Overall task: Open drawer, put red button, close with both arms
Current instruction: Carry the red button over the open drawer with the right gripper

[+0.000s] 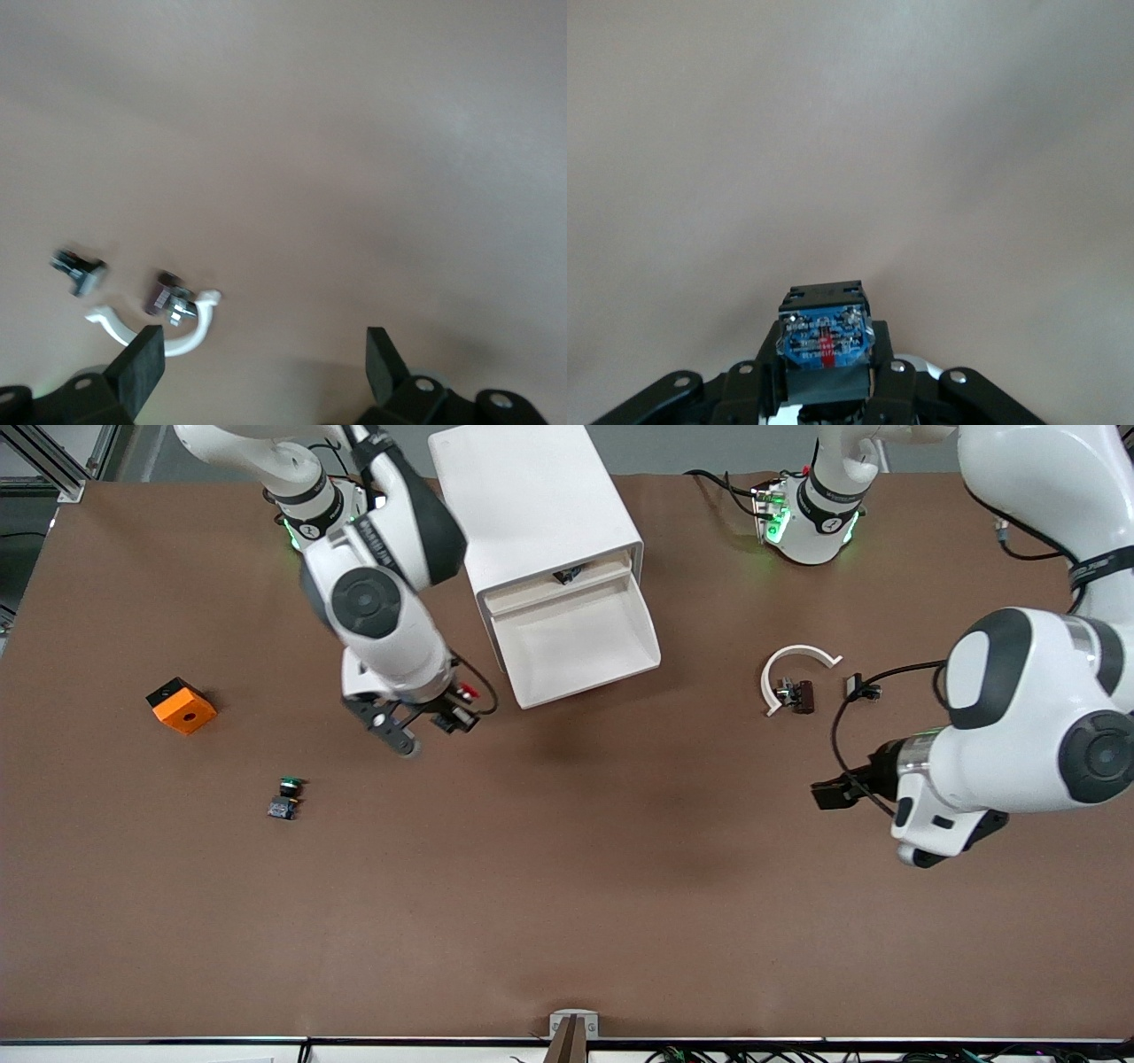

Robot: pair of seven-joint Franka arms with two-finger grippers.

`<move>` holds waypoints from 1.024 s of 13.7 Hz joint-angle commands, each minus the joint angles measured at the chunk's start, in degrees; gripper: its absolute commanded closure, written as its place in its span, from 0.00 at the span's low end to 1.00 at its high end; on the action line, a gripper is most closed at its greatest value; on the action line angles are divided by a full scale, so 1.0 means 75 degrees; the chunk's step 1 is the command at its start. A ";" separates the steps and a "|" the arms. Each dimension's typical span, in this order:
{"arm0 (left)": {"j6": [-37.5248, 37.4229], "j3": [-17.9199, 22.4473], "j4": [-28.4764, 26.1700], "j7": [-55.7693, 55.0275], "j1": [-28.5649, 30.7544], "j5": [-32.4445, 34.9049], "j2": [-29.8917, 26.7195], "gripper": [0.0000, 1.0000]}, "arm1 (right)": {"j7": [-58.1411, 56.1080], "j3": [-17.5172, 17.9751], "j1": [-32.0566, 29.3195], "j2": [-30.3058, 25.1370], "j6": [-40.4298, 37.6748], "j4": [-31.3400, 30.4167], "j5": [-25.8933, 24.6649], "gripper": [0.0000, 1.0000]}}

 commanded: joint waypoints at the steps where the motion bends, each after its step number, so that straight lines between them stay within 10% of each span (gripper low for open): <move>1: -0.0038 -0.0057 -0.0410 0.0474 -0.0126 0.0463 -0.0555 0.00 | 0.0825 -0.0107 0.0542 -0.0026 -0.0018 0.0151 0.0073 1.00; 14: 0.2080 -0.0478 -0.3665 0.1496 -0.0290 0.0510 -0.2266 0.00 | 0.3581 -0.0119 0.2571 0.0968 0.0686 0.0935 -0.0020 1.00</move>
